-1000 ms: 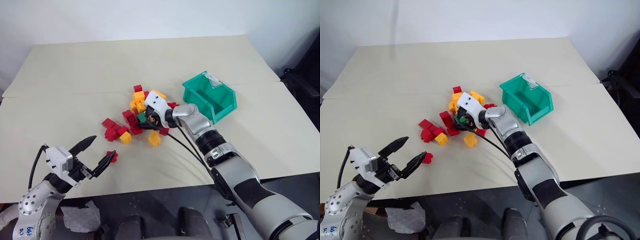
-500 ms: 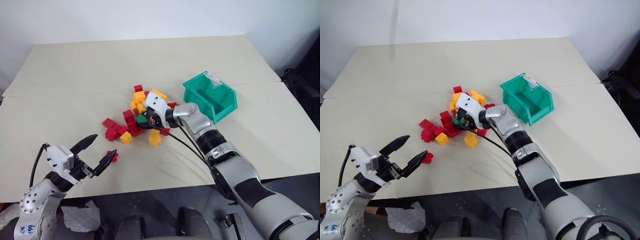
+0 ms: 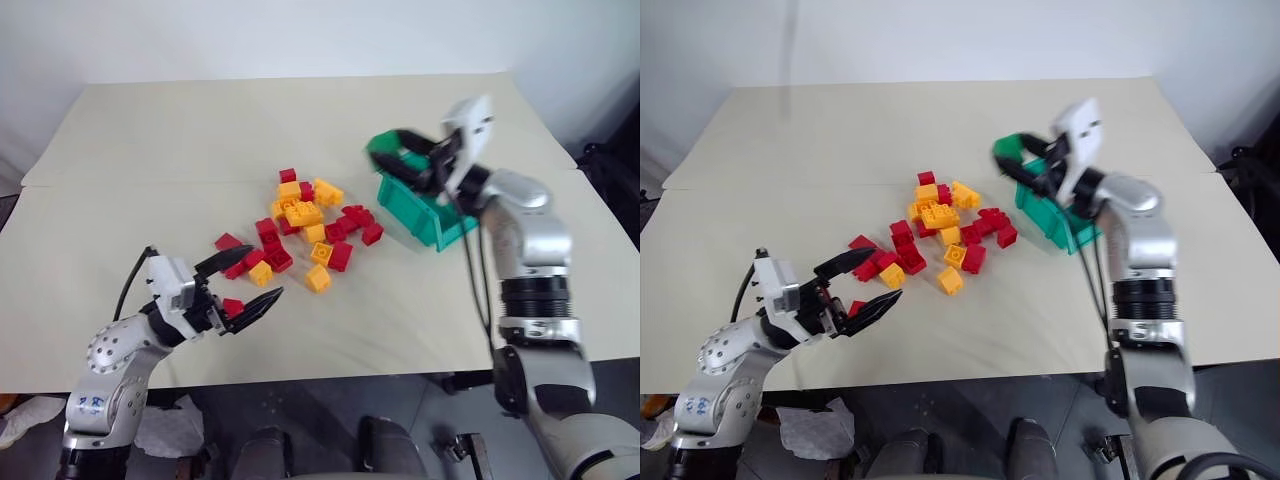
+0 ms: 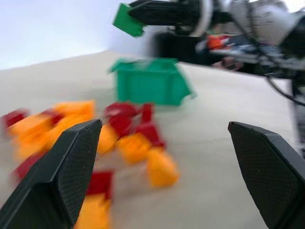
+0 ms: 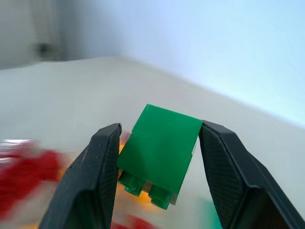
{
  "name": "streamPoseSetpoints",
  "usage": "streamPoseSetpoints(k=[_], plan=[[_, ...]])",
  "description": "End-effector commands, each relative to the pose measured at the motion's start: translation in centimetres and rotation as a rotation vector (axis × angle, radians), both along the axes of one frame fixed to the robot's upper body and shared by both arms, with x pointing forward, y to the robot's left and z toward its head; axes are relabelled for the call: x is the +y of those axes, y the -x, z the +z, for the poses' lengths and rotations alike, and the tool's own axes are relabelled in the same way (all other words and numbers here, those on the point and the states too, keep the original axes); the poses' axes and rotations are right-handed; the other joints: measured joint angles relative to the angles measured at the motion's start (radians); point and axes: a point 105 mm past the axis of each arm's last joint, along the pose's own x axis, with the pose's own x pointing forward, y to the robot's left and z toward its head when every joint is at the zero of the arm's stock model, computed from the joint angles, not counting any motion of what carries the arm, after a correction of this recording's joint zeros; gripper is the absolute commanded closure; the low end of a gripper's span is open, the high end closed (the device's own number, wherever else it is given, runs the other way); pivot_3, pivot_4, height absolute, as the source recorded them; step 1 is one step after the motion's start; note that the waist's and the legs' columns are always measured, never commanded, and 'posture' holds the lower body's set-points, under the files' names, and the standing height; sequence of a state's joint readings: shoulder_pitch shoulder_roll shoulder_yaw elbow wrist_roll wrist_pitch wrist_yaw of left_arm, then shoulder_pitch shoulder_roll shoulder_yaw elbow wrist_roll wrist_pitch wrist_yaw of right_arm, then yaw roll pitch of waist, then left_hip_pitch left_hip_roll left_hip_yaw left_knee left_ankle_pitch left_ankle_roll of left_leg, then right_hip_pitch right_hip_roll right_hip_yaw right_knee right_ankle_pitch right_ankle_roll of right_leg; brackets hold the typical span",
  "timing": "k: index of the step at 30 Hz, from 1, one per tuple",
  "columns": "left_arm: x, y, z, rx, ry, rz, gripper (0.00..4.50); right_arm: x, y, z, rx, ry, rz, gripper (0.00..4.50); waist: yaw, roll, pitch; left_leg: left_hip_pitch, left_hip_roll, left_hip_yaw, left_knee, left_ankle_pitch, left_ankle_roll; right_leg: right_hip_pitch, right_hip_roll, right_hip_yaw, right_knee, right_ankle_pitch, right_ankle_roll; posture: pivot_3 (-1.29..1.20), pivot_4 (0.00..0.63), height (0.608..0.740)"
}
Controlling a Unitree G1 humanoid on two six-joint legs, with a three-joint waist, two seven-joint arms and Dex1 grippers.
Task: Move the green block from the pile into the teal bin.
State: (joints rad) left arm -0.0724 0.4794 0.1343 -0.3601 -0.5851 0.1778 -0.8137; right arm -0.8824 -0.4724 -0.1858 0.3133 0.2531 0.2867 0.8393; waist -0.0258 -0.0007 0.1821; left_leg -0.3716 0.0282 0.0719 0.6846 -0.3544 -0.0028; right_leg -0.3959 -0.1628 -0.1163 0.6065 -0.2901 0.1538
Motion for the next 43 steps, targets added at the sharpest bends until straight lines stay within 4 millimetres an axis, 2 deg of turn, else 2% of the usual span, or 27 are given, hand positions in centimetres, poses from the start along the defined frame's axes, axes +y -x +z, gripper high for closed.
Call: streamPoseSetpoints(k=[1, 3, 5, 7, 10, 12, 13, 17, 19, 21, 24, 26, 28, 30, 32, 34, 37, 43], plan=[[-1.7, 0.4, 1.1, -0.038, 0.015, -0.087, 0.0, -4.3, -1.2, -1.0, 0.026, -0.011, -0.172, 2.36, -0.005, 0.0, 0.0, 0.0, 0.0, 0.0, 0.0, 0.0, 0.0, 0.0, 0.0, 0.0, 0.0, 0.0, 0.0, 0.0, 0.15, 0.74], [-2.0, 0.0, 1.0, -0.044, 0.008, -0.104, 0.0, -6.1, -2.0, -2.4, 0.075, -0.004, -0.24, 2.36, -0.009, 0.0, 0.0, 0.001, 0.0, 0.003, -0.001, 0.0, 0.0, 0.0, 0.0, 0.0, -0.001, 0.0, 0.0, 0.0, 0.15, 0.74], [-2.2, -0.3, 0.9, -0.047, -0.004, -0.115, 0.0, -6.9, -2.6, -3.7, 0.114, 0.011, -0.275, 2.36, -0.013, 0.0, 0.0, 0.001, 0.001, 0.004, -0.001, 0.0, 0.0, 0.0, 0.0, 0.001, -0.001, 0.0, 0.0, 0.0, 0.15, 0.74], [-2.2, -0.6, 0.9, -0.051, -0.012, -0.116, 0.0, -7.3, -3.1, -4.9, 0.158, -0.009, -0.289, 2.36, -0.013, 0.001, 0.0, 0.002, 0.001, 0.005, -0.001, 0.0, 0.0, 0.0, 0.0, 0.001, -0.001, 0.0, 0.0, 0.0, 0.15, 0.74], [-2.0, -0.9, 1.0, -0.059, -0.014, -0.109, 0.0, -6.8, -3.4, -5.9, 0.191, 0.015, -0.26, 2.36, -0.009, 0.001, 0.0, 0.001, 0.001, 0.005, 0.0, 0.0, 0.0, 0.0, 0.0, 0.001, -0.001, 0.0, 0.0, 0.0, 0.15, 0.74], [-1.8, -1.0, 1.1, -0.062, -0.013, -0.1, 0.0, -6.5, -3.6, -5.4, 0.162, -0.001, -0.254, 1.64, -0.009, 0.001, 0.0, 0.001, 0.001, 0.005, 0.0, 0.0, 0.001, 0.0, 0.0, 0.001, -0.002, 0.0, 0.0, 0.0, 0.15, 0.74], [-1.5, -1.0, 1.1, -0.061, -0.014, -0.089, 0.0, -6.1, -3.5, -5.3, 0.153, 0.009, -0.23, 1.42, -0.008, 0.001, 0.001, 0.001, 0.001, 0.005, 0.0, 0.0, 0.0, 0.0, 0.0, 0.001, -0.002, 0.0, 0.0, 0.0, 0.15, 0.74], [-0.8, -1.2, 0.9, -0.059, -0.018, -0.054, 0.0, -6.6, -3.5, -4.6, 0.104, 0.017, -0.255, 0.09, -0.004, 0.001, 0.001, 0.001, 0.001, 0.004, 0.0, 0.0, 0.0, 0.0, 0.0, 0.001, -0.002, 0.0, 0.0, 0.0, 0.15, 0.74], [-0.2, -1.4, 0.8, -0.054, -0.015, -0.02, 0.0, -6.8, -3.0, -3.8, 0.067, 0.021, -0.228, 0.04, -0.001, 0.001, 0.001, 0.001, 0.001, 0.004, 0.0, 0.0, 0.0, 0.0, 0.0, 0.001, -0.002, 0.0, 0.0, 0.0, 0.15, 0.74], [1.0, -1.6, 0.6, -0.051, -0.027, 0.026, 0.0, -7.1, -1.7, -2.9, 0.012, 0.014, -0.165, 0.04, 0.0, 0.001, 0.001, 0.0, 0.001, 0.003, 0.0, 0.0, 0.0, 0.0, 0.0, 0.0, -0.002, 0.0, 0.0, 0.0, 0.15, 0.74], [3.3, -1.3, -0.2, -0.036, -0.088, 0.092, 0.0, -6.1, 2.6, -2.4, -0.075, 0.027, 0.084, 0.04, 0.003, 0.001, 0.001, 0.0, 0.001, 0.002, -0.001, 0.0, 0.0, 0.0, 0.0, -0.001, -0.002, 0.0, 0.0, 0.0, 0.15, 0.74], [4.7, -0.9, -1.0, -0.014, -0.128, 0.116, 0.0, -4.9, 5.5, -2.4, -0.081, -0.041, 0.244, 0.04, 0.004, 0.001, 0.001, 0.0, 0.001, 0.0, -0.002, 0.0, 0.0, 0.0, 0.0, -0.003, -0.003, 0.0, 0.0, 0.0, 0.15, 0.74], [6.5, -0.5, -2.1, 0.049, -0.174, 0.163, 0.0, -3.9, 7.9, -4.1, -0.032, -0.011, 0.304, 0.04, 0.002, 0.001, 0.001, 0.0, 0.001, 0.0, -0.002, 0.0, 0.0, 0.0, 0.0, -0.004, -0.003, 0.0, 0.0, 0.0, 0.15, 0.74], [8.0, -0.1, -2.3, 0.049, -0.192, 0.218, 0.0, -3.0, 10.4, -6.7, 0.04, 0.063, 0.349, 0.04, 0.003, 0.001, 0.001, 0.0, 0.001, 0.0, -0.002, 0.0, 0.0, 0.001, 0.0, -0.004, -0.004, 0.0, 0.0, 0.0, 0.15, 0.74], [8.9, 0.1, -2.4, 0.04, -0.215, 0.266, 0.0, -2.5, 12.6, -8.9, 0.082, 0.145, 0.39, 0.04, 0.006, 0.001, 0.001, 0.0, 0.001, 0.0, -0.002, 0.0, 0.0, 0.002, 0.0, -0.004, -0.005, 0.0, 0.0, 0.0, 0.15, 0.74], [9.2, 0.5, -3.3, 0.059, -0.267, 0.296, 0.0, -2.9, 14.2, -11.2, 0.129, 0.209, 0.406, 0.04, 0.016, 0.001, 0.001, 0.001, 0.001, 0.001, -0.001, 0.0, 0.0, 0.003, 0.0, -0.003, -0.007, 0.0, 0.0, 0.0, 0.15, 0.74], [9.4, 1.1, -3.8, 0.059, -0.316, 0.298, 0.0, -3.6, 15.1, -12.8, 0.159, 0.252, 0.412, 0.04, 0.024, 0.001, 0.001, 0.002, 0.001, 0.004, -0.001, 0.0, 0.001, 0.005, 0.0, -0.002, -0.01, 0.0, 0.0, 0.0, 0.15, 0.74], [9.4, 0.7, -2.8, 0.015, -0.291, 0.318, 0.0, -4.6, 13.6, -12.5, 0.113, 0.233, 0.338, 0.04, 0.024, 0.001, 0.001, 0.003, 0.001, 0.005, 0.0, 0.0, 0.001, 0.004, 0.0, 0.0, -0.01, 0.001, -0.002, 0.0, 0.15, 0.74]])
